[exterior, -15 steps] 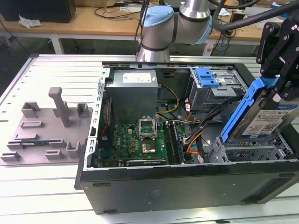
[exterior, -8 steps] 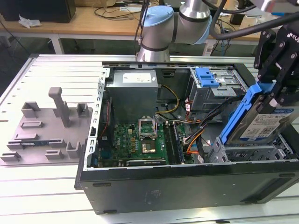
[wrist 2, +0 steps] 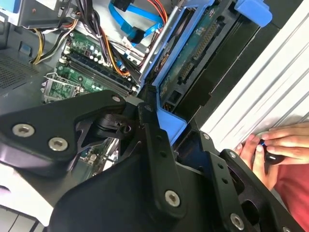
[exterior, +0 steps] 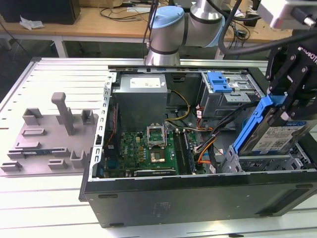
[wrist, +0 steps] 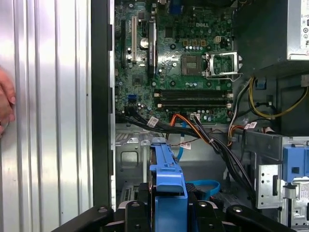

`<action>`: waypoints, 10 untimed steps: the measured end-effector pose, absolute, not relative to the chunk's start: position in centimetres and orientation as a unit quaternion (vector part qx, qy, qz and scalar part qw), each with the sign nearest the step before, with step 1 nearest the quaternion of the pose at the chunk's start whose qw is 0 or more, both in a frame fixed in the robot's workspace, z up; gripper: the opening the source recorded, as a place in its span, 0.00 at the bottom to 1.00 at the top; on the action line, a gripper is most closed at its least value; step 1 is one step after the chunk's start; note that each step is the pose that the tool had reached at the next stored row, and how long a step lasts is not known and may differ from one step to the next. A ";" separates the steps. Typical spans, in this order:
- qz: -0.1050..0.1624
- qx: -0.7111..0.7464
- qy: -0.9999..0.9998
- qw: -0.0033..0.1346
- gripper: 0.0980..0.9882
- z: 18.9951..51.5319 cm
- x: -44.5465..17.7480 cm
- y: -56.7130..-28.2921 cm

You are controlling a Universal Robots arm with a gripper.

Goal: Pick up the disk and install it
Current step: 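Insert the disk into the insertion slot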

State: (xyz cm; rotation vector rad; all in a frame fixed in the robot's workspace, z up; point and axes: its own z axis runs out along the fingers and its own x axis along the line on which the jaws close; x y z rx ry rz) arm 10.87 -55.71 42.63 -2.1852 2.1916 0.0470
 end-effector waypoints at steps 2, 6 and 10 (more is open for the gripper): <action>0.015 -0.706 0.708 0.023 0.30 42.2 10.9 -55.7; 0.015 -0.706 0.708 0.023 0.30 41.1 10.9 -55.7; 0.015 -0.706 0.708 0.023 0.30 40.2 10.9 -55.7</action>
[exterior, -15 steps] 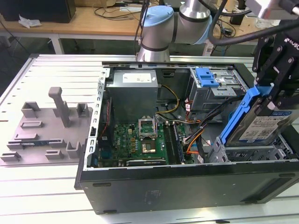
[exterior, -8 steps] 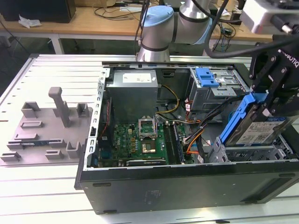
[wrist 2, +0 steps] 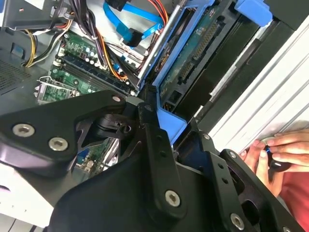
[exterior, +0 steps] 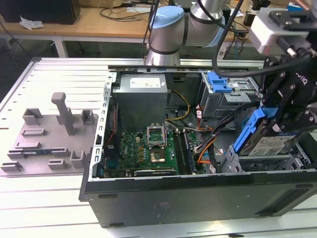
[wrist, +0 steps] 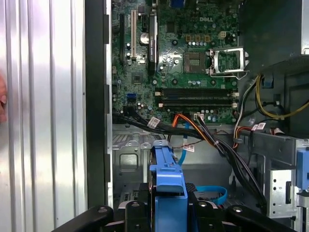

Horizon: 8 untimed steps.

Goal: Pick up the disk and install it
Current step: 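Insert the disk into the insertion slot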

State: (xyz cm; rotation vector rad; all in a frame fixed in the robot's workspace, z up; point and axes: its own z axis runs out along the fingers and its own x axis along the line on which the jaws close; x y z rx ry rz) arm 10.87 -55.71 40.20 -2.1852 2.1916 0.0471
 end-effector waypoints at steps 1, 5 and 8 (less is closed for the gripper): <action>0.015 -0.706 0.708 0.023 0.30 40.0 10.9 -55.7; 0.015 -0.706 0.708 0.023 0.30 39.0 10.8 -55.8; 0.015 -0.706 0.708 0.023 0.38 38.8 10.7 -55.8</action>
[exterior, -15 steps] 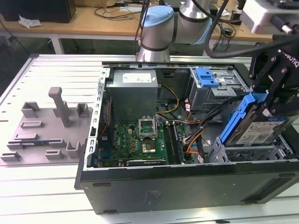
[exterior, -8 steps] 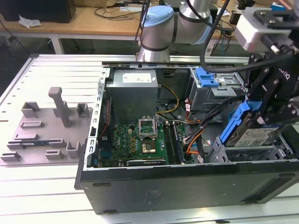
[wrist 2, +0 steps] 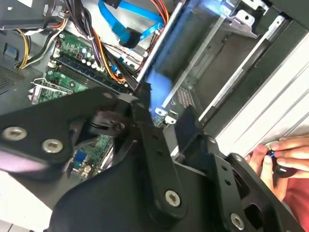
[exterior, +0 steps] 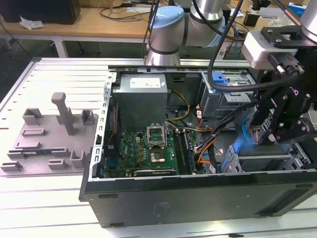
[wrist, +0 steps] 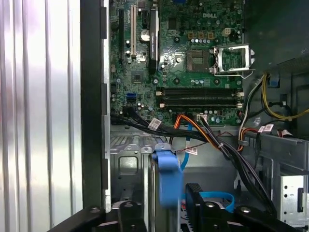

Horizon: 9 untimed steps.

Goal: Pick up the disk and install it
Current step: 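Insert the disk into the insertion slot, then insert the first disk wire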

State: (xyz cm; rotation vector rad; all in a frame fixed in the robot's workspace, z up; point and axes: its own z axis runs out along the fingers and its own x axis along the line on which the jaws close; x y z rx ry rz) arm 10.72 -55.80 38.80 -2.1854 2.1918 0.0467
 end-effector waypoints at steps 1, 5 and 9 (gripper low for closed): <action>0.015 -0.706 0.708 0.023 0.38 38.8 10.7 -55.8; 0.015 -0.706 0.708 0.023 0.45 38.8 10.7 -55.8; 0.015 -0.706 0.707 0.023 0.45 38.8 10.7 -55.8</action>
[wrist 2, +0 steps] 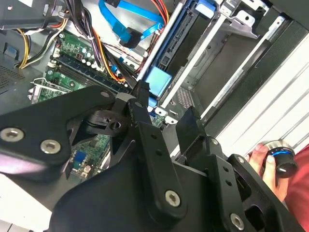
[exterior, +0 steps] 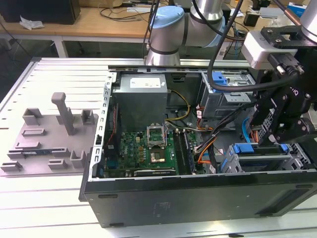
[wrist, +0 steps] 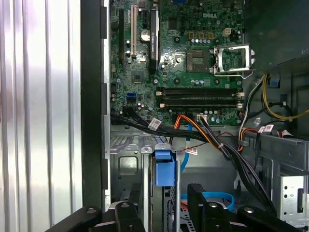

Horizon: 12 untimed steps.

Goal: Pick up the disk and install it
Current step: 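Insert the first disk wire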

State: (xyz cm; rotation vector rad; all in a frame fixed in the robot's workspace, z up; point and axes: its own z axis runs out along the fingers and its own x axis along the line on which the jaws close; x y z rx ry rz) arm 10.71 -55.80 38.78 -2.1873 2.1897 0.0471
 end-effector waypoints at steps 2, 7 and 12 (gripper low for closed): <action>0.015 -0.707 0.707 0.023 0.45 38.8 10.7 -55.8; 0.015 -0.707 0.707 0.023 0.45 38.8 10.7 -55.8; 0.010 -0.707 0.707 0.018 0.45 38.8 10.7 -55.5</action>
